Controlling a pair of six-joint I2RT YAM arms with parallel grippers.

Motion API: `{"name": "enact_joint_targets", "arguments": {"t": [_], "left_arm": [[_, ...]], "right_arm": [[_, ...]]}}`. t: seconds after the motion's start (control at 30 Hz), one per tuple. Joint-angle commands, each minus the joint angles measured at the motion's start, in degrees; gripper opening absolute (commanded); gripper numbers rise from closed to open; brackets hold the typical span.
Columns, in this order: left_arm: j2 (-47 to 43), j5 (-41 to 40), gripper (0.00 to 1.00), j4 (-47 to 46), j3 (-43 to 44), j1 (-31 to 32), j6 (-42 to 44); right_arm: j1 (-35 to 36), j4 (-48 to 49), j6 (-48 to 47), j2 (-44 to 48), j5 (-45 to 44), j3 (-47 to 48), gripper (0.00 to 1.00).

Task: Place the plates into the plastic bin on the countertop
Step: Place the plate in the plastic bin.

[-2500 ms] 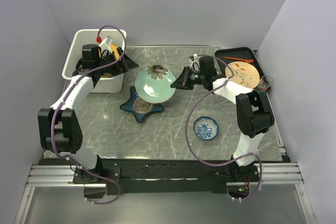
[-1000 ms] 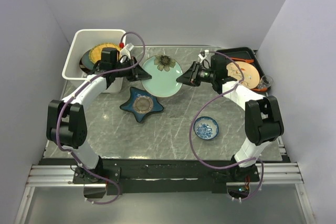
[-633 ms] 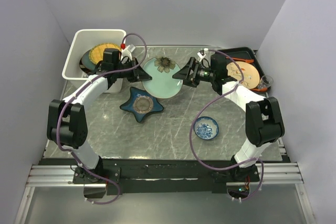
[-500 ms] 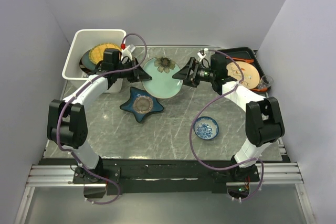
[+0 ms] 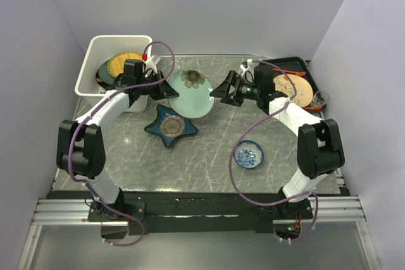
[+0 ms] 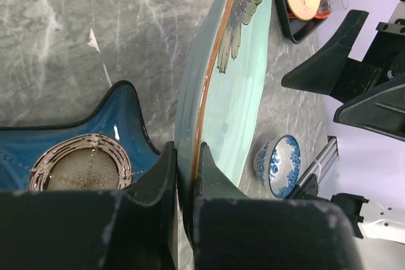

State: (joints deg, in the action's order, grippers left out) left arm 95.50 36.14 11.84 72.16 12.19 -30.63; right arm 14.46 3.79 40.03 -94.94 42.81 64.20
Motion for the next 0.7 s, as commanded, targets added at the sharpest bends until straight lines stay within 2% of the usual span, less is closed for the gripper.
{"name": "enact_joint_targets", "arguments": {"t": [0.0,0.43,0.67], "left_arm": [[-3.5,2.1,0.01,-4.9,4.9,-0.4,-0.1],[-4.0,2.7,0.01,-5.3,7.1,-4.9,-1.4],[-4.3,6.1,0.01,-8.1,7.6,-10.2,-3.8]], "right_arm": [[-0.3,-0.8,-1.8,1.9,-1.3,2.2,0.93],[-0.3,-2.2,-3.1,0.6,-1.4,3.2,0.93],[-0.3,-1.2,-2.8,0.1,-1.1,2.8,0.94]]}}
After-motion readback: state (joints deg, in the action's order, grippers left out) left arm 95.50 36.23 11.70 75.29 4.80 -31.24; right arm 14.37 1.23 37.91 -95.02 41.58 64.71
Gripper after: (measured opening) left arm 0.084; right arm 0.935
